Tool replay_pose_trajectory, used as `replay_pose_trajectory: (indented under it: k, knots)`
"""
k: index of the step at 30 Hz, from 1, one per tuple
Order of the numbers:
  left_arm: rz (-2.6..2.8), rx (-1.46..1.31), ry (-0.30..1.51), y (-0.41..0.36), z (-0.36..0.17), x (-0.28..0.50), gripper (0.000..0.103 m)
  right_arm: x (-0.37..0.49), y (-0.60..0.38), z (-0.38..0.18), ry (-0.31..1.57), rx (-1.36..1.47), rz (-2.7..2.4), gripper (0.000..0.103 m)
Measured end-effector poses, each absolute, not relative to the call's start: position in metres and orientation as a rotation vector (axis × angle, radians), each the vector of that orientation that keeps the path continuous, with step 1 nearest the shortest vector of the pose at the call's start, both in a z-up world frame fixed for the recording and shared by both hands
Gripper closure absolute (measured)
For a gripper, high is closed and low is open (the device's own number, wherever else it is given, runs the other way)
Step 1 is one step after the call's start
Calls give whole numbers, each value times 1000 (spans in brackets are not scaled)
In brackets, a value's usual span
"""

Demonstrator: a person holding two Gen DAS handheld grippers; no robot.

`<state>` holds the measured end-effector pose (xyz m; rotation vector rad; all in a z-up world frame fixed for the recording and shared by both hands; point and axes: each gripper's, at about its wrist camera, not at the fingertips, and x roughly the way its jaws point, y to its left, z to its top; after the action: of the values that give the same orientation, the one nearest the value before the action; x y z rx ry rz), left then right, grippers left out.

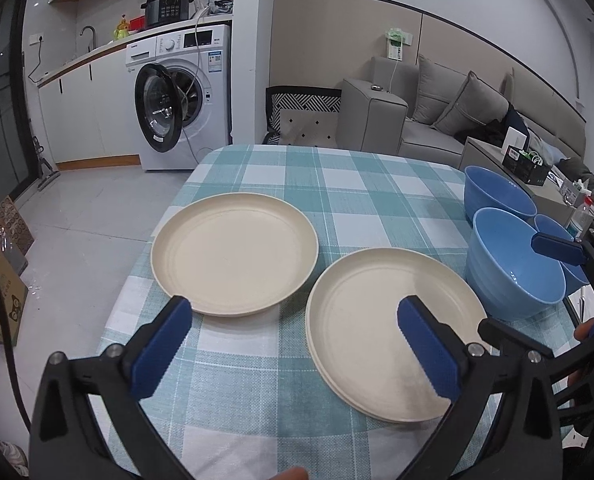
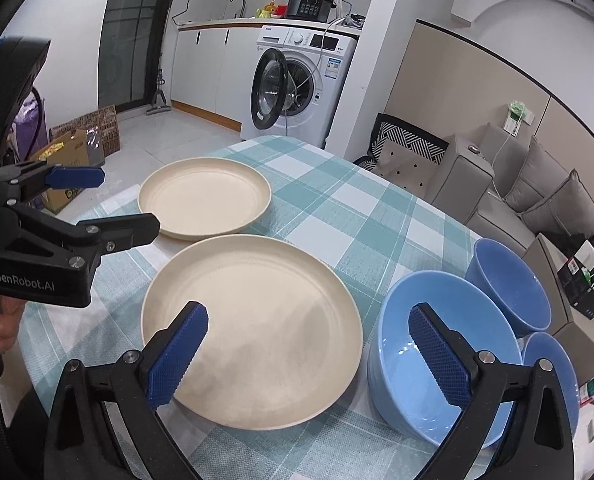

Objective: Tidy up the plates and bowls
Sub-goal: 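Open both grippers and pull back from the stacked plates, then move both grippers toward the rim of the single cream plate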

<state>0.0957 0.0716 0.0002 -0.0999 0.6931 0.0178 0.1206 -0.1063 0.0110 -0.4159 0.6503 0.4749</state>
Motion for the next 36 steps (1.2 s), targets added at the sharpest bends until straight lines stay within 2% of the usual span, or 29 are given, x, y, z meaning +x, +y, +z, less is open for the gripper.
replay_pose_trajectory:
  k: [10, 36]
  knots:
    - [88, -139, 656, 97, 12, 88, 0, 132, -115, 30, 646, -297, 501, 1]
    - [198, -199, 640, 138, 17, 105, 0, 174, -97, 55, 659, -216, 553, 1]
